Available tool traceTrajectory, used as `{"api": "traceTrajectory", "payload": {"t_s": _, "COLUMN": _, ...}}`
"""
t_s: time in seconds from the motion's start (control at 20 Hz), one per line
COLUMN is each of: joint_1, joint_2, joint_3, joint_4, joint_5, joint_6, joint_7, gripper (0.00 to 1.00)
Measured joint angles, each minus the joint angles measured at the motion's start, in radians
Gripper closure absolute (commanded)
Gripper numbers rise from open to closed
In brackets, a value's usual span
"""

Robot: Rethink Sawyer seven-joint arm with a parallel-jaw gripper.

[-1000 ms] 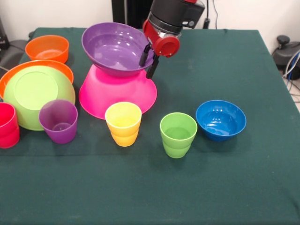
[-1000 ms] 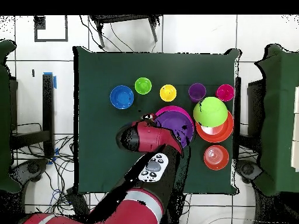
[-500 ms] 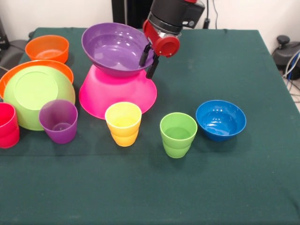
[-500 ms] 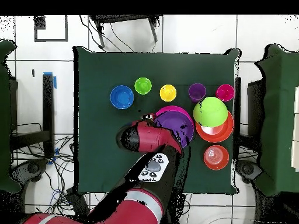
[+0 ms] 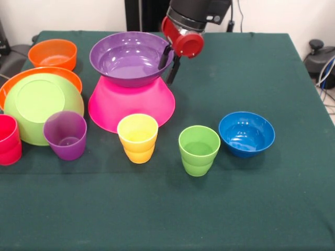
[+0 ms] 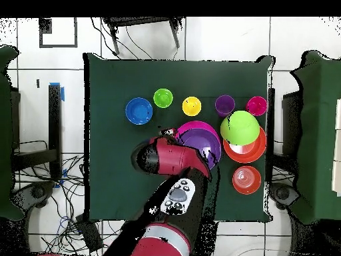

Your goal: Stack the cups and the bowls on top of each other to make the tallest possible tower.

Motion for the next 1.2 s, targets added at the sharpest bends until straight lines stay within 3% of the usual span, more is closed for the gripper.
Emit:
{"api": "traceTrajectory", "payload": {"t_s": 0.45, "joint_1": -0.065, "joint_2": -0.099, "joint_3": 0.042, "joint_4": 0.045, "joint_5": -0.025, "joint_6": 0.013, "joint_7": 0.0, "gripper": 0.0}}
{"api": "traceTrajectory", "payload": {"t_s": 1.2, "joint_1": -0.157, "joint_2": -0.115, "joint_3": 0.09, "joint_4": 0.051, "joint_5": -0.129, "joint_6": 0.012, "joint_7": 0.0, "gripper": 0.0}}
